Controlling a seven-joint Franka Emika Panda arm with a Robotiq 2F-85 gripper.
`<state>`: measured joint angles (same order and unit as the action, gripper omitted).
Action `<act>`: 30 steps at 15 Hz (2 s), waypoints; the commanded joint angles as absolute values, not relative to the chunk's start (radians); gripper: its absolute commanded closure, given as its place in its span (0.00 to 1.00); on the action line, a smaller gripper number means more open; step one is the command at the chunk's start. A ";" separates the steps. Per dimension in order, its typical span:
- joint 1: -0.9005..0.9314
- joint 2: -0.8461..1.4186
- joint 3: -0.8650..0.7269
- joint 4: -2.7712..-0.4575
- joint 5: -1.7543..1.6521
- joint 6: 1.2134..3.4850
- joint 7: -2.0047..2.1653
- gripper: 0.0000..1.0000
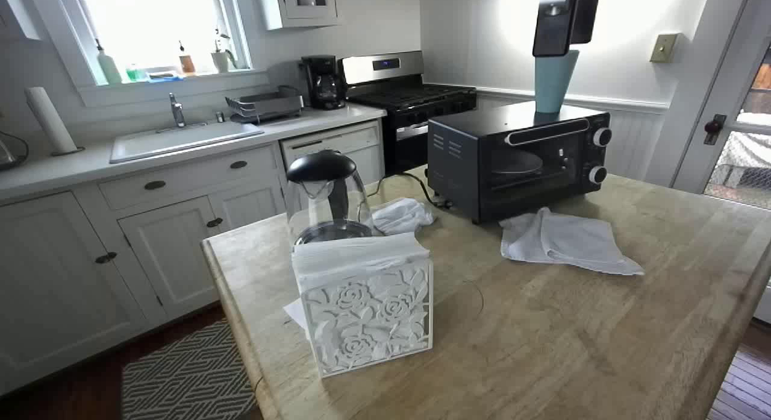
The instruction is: Open the toaster oven door
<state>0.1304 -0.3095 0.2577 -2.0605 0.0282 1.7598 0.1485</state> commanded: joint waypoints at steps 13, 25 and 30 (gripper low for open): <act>0.110 -0.295 0.203 -2.132 -0.253 1.768 0.019 0.00; 0.060 -0.279 -0.005 -2.342 -0.389 2.144 -0.418 0.00; 0.047 -0.266 -0.044 -2.365 -0.384 2.227 -0.492 0.00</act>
<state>0.0574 -0.2660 -0.0548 -2.3661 -0.3876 2.2279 -0.4889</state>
